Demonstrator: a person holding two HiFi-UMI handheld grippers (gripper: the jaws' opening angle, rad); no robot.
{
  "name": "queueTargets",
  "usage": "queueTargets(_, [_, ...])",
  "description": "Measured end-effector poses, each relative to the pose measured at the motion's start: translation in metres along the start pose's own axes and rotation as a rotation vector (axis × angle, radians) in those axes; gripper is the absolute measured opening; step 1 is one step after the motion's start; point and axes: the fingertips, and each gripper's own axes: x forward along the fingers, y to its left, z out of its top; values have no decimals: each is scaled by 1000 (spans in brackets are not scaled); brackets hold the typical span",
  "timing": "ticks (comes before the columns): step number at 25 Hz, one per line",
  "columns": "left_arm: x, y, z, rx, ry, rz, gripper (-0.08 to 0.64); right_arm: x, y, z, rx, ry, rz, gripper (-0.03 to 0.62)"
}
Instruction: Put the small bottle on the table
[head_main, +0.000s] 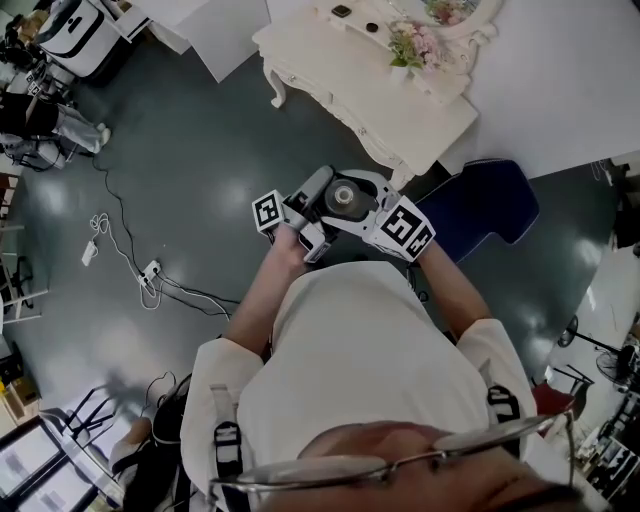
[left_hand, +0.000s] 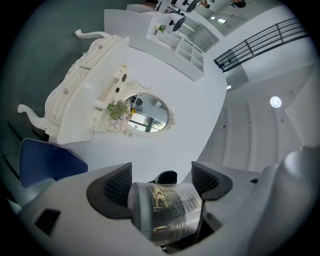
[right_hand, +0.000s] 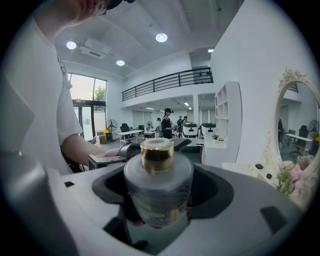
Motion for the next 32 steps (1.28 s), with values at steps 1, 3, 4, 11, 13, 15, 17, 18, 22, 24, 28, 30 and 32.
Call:
queueTargets(1, [-1,-1,3,-1,4,0,374,3,0,1,0,0,-4,348])
queueTargets(3, [-4,-4,8,-3,12,1,374,10,0,3,-1,0,-11,348])
queueTargets(4, [-6,-5,11,-5,17,3,374,14,0,4,0,-1,-16,347])
queueTargets(11, [-22,-14,27,-15,50,20,374,40,5,10,12,-2,-43,347])
queueTargets(13, [-26,-16,31,-15,59,24,374,46,6,11,13,-4,-52,347])
queueTargets(15, [-29,-17,35,-16,69,30,374,51,6,13,16,-9,-63,347])
queueTargets(17, [-32,-18,38,-20,75,34,374,56,6,13,20,-9,-72,347])
queueTargets(18, [-33,-19,39,-22,78,35,374,57,6,13,23,-6,-75,347])
queueTargets(22, [-33,-18,42,-35,86,33,374,61,5,13,30,0,-83,347])
queueTargets(24, [-30,-17,46,-40,87,35,374,63,-1,13,33,3,-86,347])
queueTargets(28, [-21,-11,58,-44,80,47,374,67,-16,10,43,5,-80,347])
queueTargets(30, [-15,-7,67,-42,70,51,374,69,-26,9,47,0,-73,347])
queueTargets(32, [-6,-6,76,-40,58,48,374,70,-39,10,47,-5,-61,347])
